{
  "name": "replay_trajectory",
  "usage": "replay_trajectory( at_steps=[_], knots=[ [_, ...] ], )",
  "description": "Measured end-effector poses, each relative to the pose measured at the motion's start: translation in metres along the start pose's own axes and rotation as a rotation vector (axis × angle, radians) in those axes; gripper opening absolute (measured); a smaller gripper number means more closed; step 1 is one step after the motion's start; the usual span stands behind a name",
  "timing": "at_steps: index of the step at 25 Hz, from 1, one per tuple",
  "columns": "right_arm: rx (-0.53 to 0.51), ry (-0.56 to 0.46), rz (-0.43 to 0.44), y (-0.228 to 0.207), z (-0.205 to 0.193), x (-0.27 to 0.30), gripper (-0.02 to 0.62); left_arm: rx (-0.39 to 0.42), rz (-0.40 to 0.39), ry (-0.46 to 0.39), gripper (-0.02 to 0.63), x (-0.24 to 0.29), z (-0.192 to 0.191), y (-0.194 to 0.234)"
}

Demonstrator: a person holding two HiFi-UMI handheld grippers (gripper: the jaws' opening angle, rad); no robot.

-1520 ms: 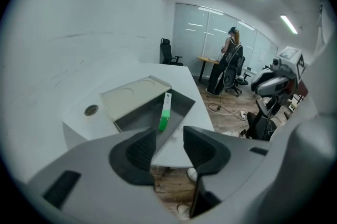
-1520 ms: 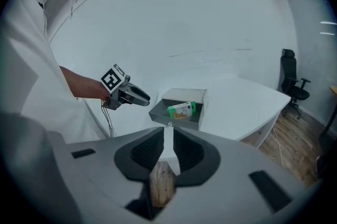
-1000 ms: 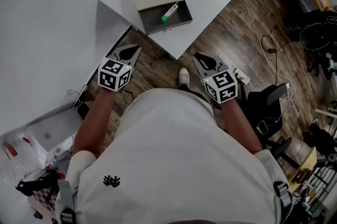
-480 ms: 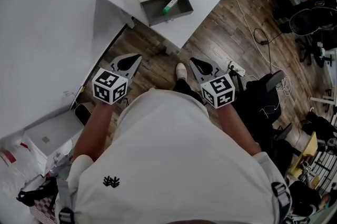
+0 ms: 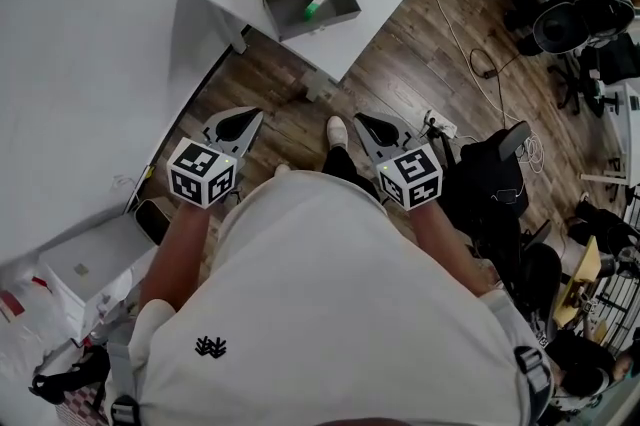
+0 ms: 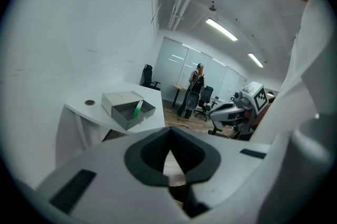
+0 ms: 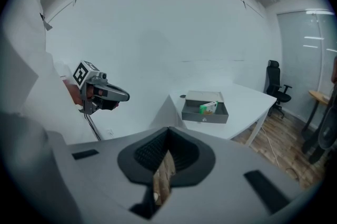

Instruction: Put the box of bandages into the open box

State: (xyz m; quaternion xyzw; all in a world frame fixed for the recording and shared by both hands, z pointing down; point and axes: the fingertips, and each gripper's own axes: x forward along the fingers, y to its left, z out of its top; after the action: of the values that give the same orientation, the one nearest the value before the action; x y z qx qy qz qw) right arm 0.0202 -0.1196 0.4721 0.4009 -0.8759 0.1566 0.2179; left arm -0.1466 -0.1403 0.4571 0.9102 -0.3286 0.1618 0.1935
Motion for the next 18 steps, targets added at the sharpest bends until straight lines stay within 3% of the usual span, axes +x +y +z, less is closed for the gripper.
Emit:
replay_trajectory(
  at_steps=[18],
  knots=[
    [-0.003,-0.017,-0.011,0.015,0.0,-0.011,0.006,0.009,-0.022,-0.004,0.006,-0.008,-0.008,-0.011]
  ],
)
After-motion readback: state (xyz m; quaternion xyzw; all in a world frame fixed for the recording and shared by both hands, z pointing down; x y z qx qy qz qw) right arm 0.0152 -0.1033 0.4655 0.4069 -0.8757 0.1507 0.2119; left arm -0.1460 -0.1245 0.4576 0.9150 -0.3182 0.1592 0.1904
